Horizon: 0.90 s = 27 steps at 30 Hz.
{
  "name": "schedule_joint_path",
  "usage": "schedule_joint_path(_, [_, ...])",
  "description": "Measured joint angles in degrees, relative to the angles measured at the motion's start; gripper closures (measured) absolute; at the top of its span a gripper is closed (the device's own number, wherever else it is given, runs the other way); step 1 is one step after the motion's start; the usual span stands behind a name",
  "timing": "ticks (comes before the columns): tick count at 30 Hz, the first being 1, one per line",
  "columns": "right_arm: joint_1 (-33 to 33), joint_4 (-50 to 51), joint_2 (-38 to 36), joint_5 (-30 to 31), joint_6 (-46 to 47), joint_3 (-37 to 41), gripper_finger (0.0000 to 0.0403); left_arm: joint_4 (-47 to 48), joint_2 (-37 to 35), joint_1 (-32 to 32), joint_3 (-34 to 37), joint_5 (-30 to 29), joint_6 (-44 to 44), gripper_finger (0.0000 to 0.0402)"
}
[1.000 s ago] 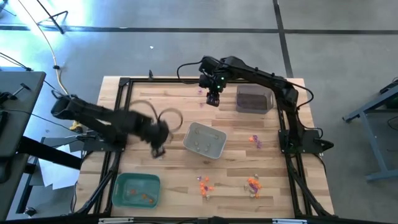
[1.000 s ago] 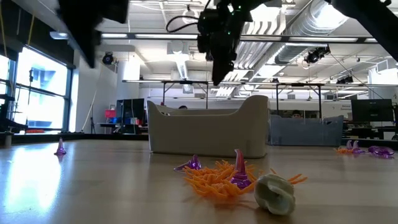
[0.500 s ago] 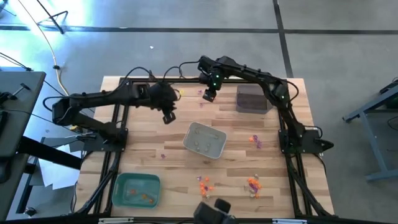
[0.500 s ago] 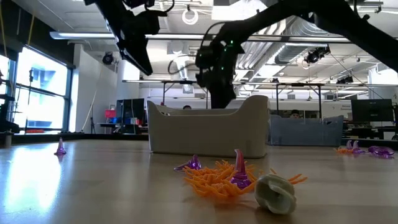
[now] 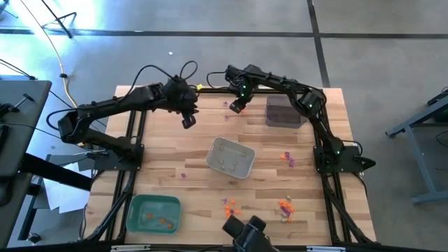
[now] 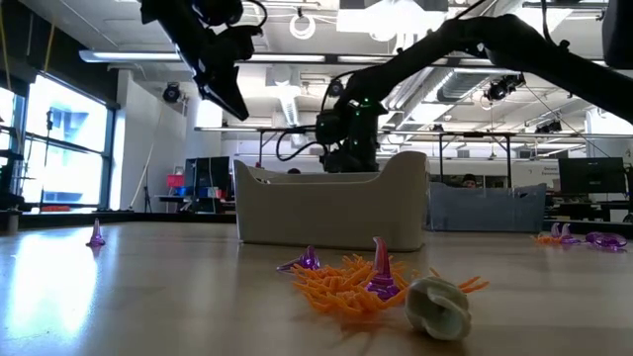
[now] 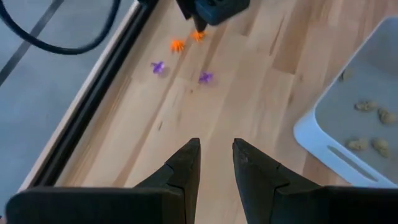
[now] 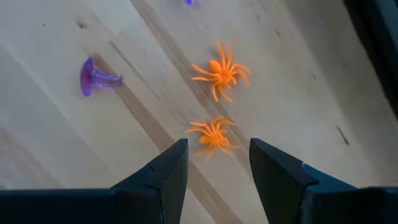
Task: Sort Halloween decoration
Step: Put the orange spider toy into the green bin
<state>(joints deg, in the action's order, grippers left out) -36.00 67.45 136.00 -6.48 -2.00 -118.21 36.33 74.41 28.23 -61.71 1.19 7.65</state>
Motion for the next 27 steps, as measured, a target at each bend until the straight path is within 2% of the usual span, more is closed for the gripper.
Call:
schedule_joint_path(9, [-1.5, 0.6, 0.3, -1.4, -0.9, 0.0, 0.0238, -2.7, 0.0, 3.7, 0.0, 0.1, -0.5, 0.0321])
schedule_joint_path(12, [-1.6, 1.2, 0.6, -4.2, -0.8, 0.0, 0.0238, -3.3, 0.0, 4.4, 0.0, 0.1, -0.5, 0.0321])
schedule_joint_path(27, [-1.0, 0.2, 3.7, -7.4, -1.2, -0.2, 0.0238, -3.5, -0.2, 4.9, 0.0, 0.2, -0.5, 0.0321])
